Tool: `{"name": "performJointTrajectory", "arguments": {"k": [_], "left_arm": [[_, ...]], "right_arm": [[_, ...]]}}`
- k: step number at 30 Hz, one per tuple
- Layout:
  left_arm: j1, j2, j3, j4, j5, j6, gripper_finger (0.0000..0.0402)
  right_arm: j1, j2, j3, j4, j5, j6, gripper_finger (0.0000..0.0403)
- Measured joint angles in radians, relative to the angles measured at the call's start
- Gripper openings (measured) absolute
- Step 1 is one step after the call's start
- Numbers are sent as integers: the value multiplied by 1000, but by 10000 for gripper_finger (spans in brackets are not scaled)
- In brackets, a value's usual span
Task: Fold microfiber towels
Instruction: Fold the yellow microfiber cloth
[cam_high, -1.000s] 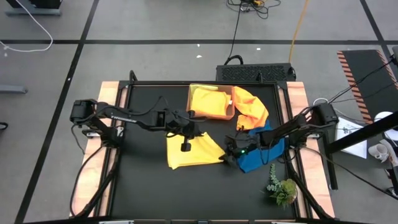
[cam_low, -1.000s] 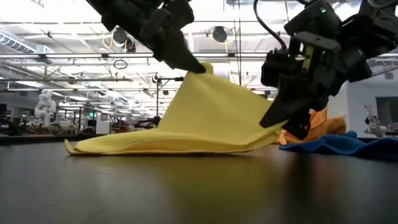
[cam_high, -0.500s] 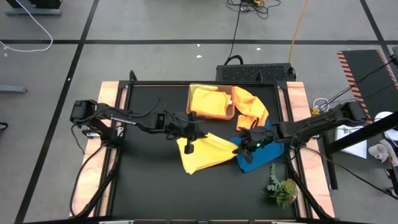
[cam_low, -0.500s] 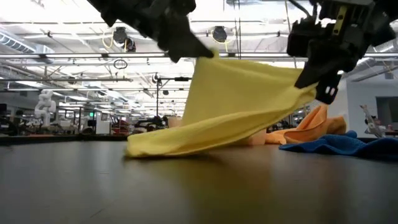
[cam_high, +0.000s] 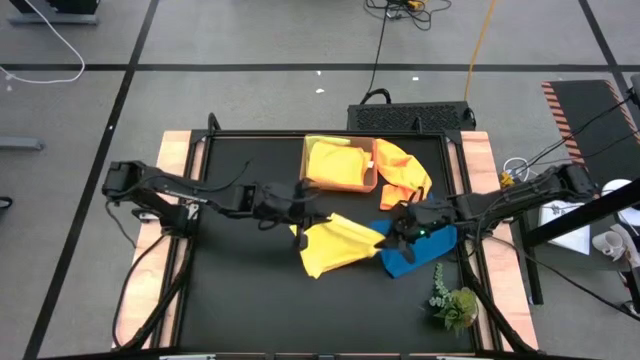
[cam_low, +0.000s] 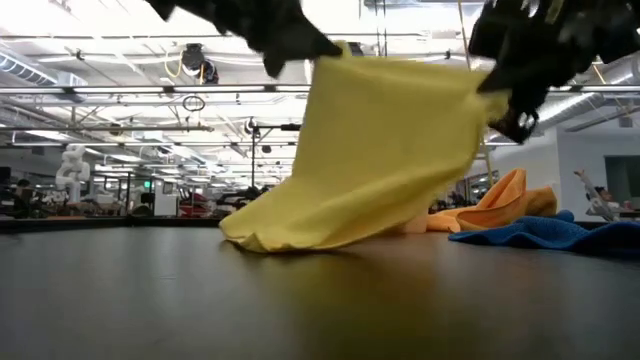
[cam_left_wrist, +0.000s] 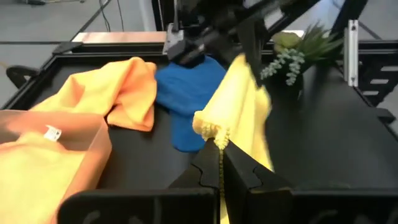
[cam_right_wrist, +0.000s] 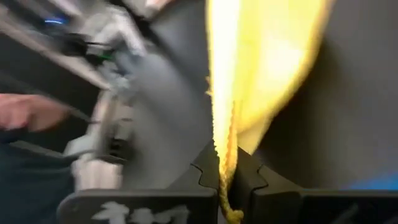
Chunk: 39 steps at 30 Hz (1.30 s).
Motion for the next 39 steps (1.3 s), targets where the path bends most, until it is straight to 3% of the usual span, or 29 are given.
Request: {"name": "performJointTrajectory", "arguments": {"k": [9,14,20,29,34,39], "left_arm": [[-303,-138,0,-41,-224,-115,0],[-459,-143,1,31,-351,-240,0],[-551,-111,1,107,-432,-338,0],[-472,-119,-33,-108,-489,-423,0],[-358,-121,-195,-30,-449,-451,1],[-226,-122,-354,160,-407,-361,2]], "right_arm": [[110,3,4,293,-38,-37,0],[159,21,5,452,-85,-13,0],[188,75,4,560,-153,82,0],[103,151,2,421,-134,159,0],[3,194,0,278,-75,129,0],[-113,233,0,234,-42,24,0]]}}
